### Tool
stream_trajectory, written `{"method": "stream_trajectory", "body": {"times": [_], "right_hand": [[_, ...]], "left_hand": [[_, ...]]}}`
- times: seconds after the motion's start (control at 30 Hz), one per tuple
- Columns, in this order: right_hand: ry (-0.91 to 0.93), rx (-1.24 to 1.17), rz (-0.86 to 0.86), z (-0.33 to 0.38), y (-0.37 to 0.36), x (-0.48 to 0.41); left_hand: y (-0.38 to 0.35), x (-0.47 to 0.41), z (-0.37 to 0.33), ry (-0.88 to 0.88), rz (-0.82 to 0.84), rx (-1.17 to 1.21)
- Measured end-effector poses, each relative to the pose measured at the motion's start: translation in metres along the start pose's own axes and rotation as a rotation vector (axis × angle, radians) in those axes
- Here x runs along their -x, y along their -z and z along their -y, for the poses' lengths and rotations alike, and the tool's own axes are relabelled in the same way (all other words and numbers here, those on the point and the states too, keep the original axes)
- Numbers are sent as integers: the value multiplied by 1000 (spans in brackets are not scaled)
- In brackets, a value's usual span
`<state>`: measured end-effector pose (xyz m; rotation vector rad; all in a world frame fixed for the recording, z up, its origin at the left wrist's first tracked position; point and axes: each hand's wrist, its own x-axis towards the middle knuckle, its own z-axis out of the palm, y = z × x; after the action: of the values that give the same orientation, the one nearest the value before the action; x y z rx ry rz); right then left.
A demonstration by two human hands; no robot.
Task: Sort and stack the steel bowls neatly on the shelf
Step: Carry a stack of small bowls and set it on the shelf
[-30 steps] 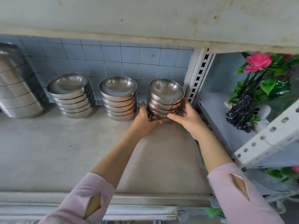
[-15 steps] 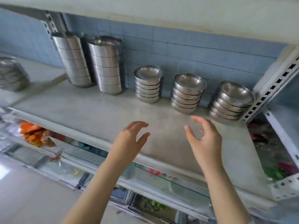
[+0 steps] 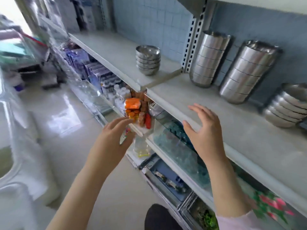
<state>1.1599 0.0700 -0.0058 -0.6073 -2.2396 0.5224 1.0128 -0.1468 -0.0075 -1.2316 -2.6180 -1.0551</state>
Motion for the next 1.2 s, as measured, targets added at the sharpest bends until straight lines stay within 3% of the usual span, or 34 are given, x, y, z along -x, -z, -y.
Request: {"method": "stream_trajectory", "body": {"times": [0.17,0.43,0.67,0.9,1.2], "right_hand": [[44,-52,73,22,-71,-50],[-28,-87,1,13,-176,-179],[-155,-128,-101,6,-211,-269],[-505,-402,2,5,-223,-277],[-697,-570,-162,11,-247,-281]], "left_hand": [[17,-38,57,64,-8,9],[28,-173,141,63,22,-6],[15,-279,176,5,39,94],[-34,-366,171,-113,321,207],[-85,-446,177,-130,725,557]]}}
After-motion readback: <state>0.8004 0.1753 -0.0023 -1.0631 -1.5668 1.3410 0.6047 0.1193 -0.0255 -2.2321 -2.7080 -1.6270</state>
